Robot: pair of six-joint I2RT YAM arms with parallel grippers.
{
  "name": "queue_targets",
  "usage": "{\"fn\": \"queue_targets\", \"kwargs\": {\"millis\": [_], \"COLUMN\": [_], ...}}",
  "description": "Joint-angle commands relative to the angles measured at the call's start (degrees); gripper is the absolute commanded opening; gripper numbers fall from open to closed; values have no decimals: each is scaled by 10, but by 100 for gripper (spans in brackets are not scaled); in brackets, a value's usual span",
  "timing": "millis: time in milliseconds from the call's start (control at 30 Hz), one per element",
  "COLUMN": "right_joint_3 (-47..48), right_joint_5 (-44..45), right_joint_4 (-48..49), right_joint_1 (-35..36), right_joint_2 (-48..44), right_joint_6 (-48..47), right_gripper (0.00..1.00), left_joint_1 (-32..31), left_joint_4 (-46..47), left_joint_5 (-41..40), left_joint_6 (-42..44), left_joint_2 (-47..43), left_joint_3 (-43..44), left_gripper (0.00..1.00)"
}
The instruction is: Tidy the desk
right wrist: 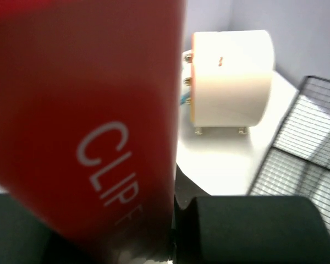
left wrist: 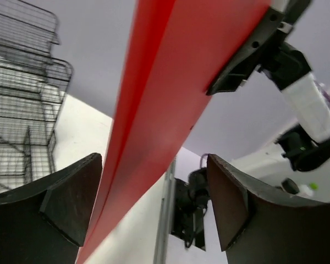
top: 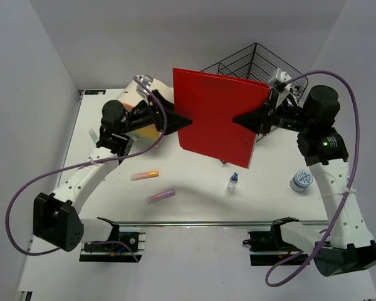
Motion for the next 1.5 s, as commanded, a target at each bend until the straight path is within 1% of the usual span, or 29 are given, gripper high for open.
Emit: {"fn": "queue_targets", "kwargs": {"millis": [0,33,67,133,167,200,233,300,433,567,733,867,1067,1100,1167,1300,1400,1467], "right_joint_3": [45,51,56,70,76,88,93,102,106,101,92,93,85,82,72,54,39,31], "right_joint_5": [71,86,105,152,167,191,201,223,256,270,282,247,237,237,237,217,189,146], "right_joint_4": [25,21,14,10,7,4,4,12,31,45,78,101,149,175,194,260,295,323], "right_joint_1": [-6,-6,-6,-7,-8,-7,-8,-7,-7,-7,-6,-7,-4,-4,-4,-4,-6,-7], "right_joint_2": [-19,-21,-23,-27,-26,-22,-20,-11,15,45,77,117,169,179,191,226,241,251], "right_joint_6": [-3,-19,-26,-49,-55,-61,-64,-69,-74,-90,-103,-97,-78,-70,-67,-53,-43,-43], "right_gripper": [0,0,0,0,0,0,0,0,0,0,0,0,0,0,0,0,0,0], "left_joint_1": [5,5,5,5,5,5,5,5,5,5,5,5,5,5,5,5,5,5], "left_joint_4": [-101,-133,-198,-251,-297,-318,-359,-384,-444,-463,-481,-489,-492,-491,-491,-490,-491,-490], "left_joint_5": [-67,-87,-139,-190,-243,-270,-292,-331,-337,-339,-338,-334,-335,-335,-336,-338,-342,-343], "left_joint_6": [64,105,126,175,187,198,215,225,236,245,252,251,246,245,241,237,235,234], "left_joint_2": [-52,-62,-87,-110,-137,-148,-157,-183,-205,-238,-277,-299,-329,-334,-343,-353,-357,-360], "left_joint_3": [11,26,34,50,54,58,65,62,36,-6,-36,-57,-87,-91,-96,-113,-116,-121], "left_gripper": [87,89,94,98,98,98,98,98,98,98,98,98,98,98,98,98,98,98]}}
